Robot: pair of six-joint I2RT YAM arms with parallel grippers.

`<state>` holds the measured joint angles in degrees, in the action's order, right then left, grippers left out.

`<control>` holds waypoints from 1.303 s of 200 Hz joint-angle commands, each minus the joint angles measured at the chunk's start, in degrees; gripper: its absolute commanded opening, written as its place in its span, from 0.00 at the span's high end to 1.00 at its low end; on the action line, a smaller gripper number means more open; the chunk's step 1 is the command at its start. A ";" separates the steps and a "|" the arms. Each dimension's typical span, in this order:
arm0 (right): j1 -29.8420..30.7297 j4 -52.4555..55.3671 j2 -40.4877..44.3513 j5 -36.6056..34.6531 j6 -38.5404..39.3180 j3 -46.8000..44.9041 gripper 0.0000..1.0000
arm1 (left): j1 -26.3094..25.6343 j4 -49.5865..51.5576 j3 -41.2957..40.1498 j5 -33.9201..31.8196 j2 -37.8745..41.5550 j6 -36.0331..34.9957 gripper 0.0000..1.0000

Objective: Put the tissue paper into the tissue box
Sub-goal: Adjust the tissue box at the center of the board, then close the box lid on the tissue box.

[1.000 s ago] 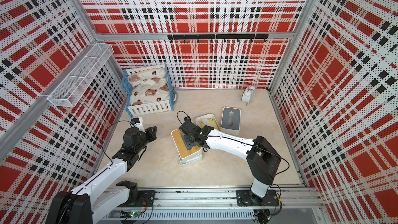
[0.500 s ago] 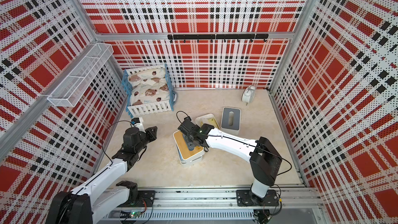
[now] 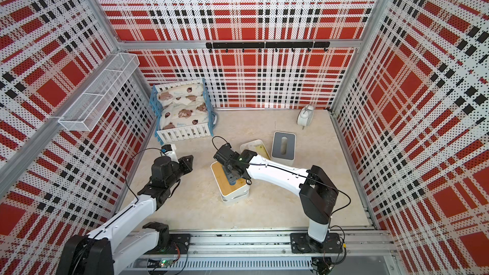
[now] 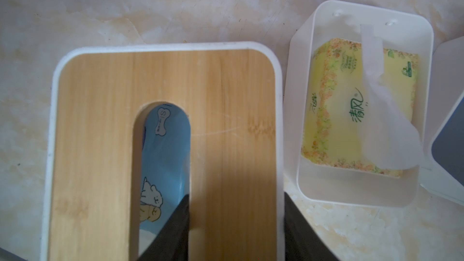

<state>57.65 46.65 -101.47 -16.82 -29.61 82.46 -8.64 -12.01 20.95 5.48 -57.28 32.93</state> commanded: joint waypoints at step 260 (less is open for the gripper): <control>-1.60 -3.24 -0.90 1.51 -1.07 -1.32 0.75 | 0.26 -1.68 0.06 0.77 0.01 -0.85 0.85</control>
<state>56.45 43.31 -100.92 -15.68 -30.28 79.90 -8.64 -12.10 20.95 5.78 -57.34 32.93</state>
